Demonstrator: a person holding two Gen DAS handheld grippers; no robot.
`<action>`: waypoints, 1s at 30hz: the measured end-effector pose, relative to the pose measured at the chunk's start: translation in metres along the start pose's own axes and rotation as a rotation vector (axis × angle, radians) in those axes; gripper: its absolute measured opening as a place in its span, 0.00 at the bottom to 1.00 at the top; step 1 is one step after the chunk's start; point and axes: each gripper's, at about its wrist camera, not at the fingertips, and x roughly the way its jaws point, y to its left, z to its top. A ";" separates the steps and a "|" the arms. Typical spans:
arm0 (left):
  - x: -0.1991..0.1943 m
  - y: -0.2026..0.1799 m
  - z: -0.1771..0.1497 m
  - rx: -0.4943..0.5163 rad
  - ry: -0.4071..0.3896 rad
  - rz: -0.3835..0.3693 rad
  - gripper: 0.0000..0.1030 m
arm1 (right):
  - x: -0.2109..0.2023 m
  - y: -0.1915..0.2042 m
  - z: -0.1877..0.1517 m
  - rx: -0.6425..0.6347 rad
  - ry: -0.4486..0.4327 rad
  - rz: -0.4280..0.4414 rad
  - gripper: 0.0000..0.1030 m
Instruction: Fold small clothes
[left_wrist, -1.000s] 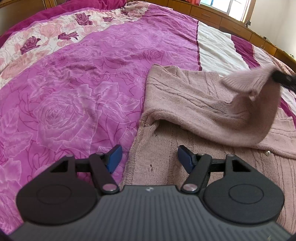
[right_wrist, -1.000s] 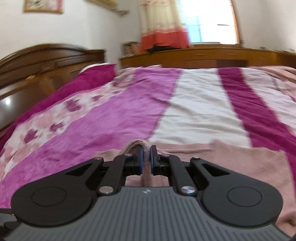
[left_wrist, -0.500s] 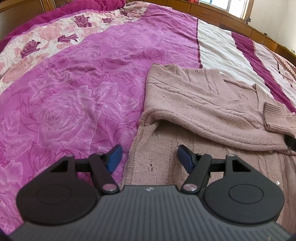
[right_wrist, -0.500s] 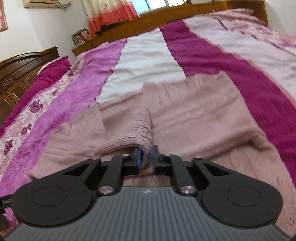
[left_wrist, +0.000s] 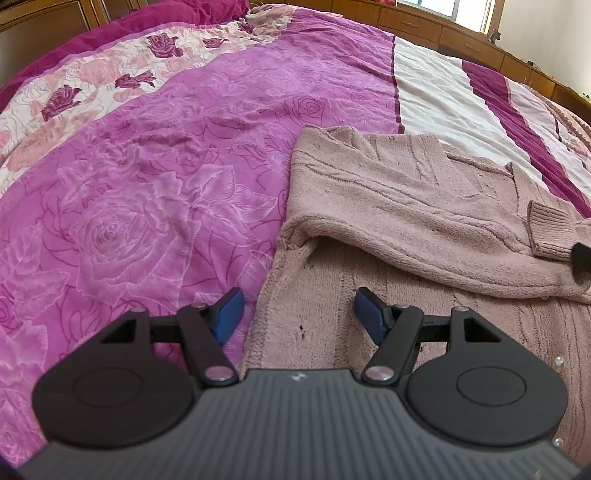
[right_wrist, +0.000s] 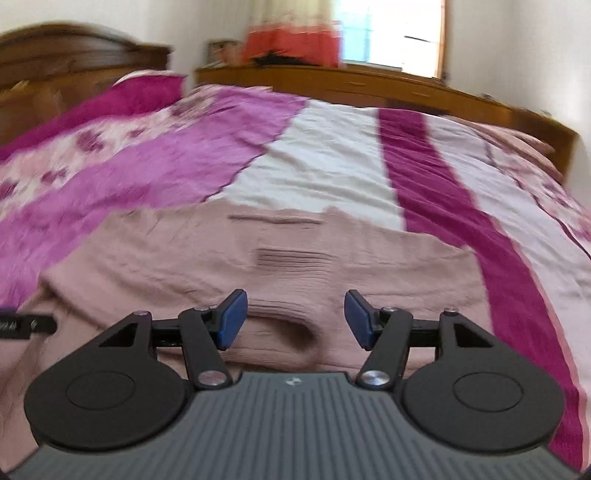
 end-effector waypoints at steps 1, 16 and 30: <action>0.000 0.000 0.000 0.000 0.000 0.000 0.66 | 0.002 0.005 0.000 -0.016 0.002 0.013 0.64; 0.000 -0.001 0.000 0.009 -0.003 0.000 0.66 | 0.017 -0.018 0.001 0.087 -0.019 -0.018 0.10; -0.012 0.002 0.010 -0.003 0.002 -0.007 0.66 | -0.005 -0.109 -0.042 0.448 0.088 -0.045 0.16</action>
